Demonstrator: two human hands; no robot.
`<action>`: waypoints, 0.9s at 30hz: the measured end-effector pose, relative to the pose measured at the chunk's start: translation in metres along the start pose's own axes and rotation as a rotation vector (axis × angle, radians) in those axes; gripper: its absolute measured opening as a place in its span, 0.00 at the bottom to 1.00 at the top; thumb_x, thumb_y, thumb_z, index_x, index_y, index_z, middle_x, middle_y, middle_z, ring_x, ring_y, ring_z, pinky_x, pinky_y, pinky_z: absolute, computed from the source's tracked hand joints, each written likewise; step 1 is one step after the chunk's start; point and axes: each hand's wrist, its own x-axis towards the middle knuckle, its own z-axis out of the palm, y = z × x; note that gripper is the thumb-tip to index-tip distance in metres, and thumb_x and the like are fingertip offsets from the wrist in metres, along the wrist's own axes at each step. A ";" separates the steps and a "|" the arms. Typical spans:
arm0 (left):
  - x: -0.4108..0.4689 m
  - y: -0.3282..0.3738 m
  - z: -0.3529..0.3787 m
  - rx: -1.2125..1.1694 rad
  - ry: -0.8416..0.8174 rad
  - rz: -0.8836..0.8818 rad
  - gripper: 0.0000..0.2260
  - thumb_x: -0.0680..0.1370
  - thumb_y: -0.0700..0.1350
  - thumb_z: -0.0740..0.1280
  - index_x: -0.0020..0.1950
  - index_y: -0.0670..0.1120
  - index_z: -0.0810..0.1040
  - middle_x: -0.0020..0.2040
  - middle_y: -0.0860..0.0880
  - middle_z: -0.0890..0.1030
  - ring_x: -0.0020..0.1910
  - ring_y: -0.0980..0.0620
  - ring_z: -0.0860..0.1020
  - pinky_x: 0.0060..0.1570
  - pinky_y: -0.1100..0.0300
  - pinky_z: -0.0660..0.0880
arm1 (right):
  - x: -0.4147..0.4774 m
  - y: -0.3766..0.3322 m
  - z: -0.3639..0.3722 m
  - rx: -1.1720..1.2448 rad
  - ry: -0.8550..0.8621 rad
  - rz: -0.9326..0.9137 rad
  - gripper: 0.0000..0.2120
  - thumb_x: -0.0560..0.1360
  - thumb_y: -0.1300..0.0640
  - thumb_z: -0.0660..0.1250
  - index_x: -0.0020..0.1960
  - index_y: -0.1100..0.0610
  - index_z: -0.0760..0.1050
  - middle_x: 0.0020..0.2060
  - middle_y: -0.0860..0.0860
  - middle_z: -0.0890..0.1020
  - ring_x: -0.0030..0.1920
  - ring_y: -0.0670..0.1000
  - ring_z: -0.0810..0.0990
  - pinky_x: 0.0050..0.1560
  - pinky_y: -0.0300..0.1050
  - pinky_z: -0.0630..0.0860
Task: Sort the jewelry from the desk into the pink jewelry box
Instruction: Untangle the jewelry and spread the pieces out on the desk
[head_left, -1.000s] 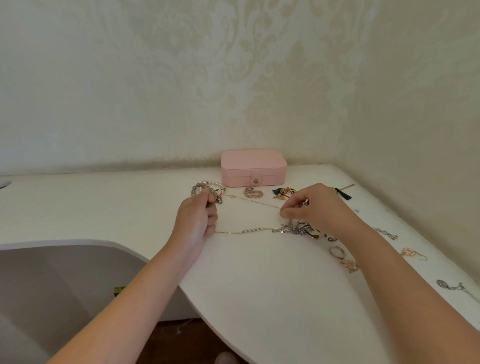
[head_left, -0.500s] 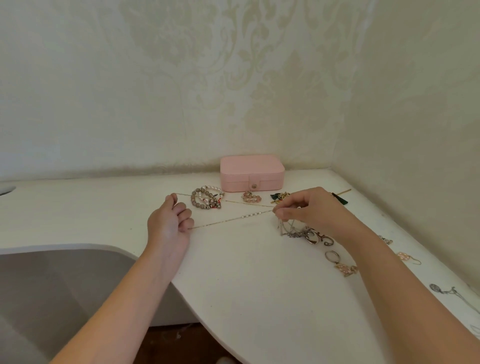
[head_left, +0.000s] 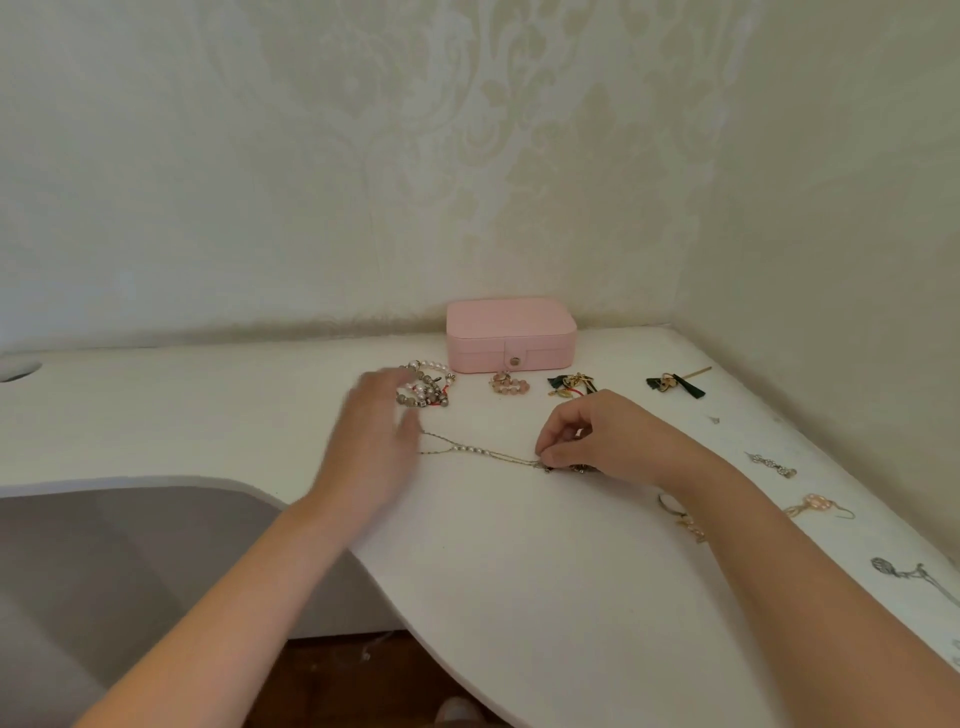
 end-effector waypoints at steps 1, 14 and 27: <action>-0.010 0.014 0.005 -0.036 -0.099 0.082 0.17 0.79 0.39 0.62 0.68 0.45 0.70 0.67 0.48 0.71 0.67 0.50 0.68 0.60 0.68 0.60 | 0.001 0.000 0.000 -0.005 -0.003 -0.007 0.02 0.71 0.60 0.71 0.42 0.54 0.81 0.31 0.43 0.80 0.28 0.37 0.73 0.32 0.28 0.67; -0.055 0.046 0.017 0.426 -0.744 0.208 0.31 0.76 0.68 0.44 0.76 0.59 0.41 0.77 0.57 0.38 0.74 0.55 0.33 0.72 0.43 0.35 | 0.005 -0.001 -0.003 0.244 0.124 0.130 0.04 0.74 0.65 0.66 0.41 0.59 0.75 0.26 0.49 0.73 0.18 0.39 0.68 0.23 0.33 0.64; -0.060 0.044 0.007 0.393 -0.670 0.155 0.31 0.77 0.67 0.48 0.77 0.57 0.45 0.77 0.58 0.43 0.75 0.57 0.38 0.73 0.45 0.36 | 0.005 0.000 0.012 -0.228 0.233 -0.094 0.03 0.75 0.60 0.64 0.45 0.53 0.74 0.32 0.46 0.76 0.31 0.42 0.72 0.33 0.39 0.67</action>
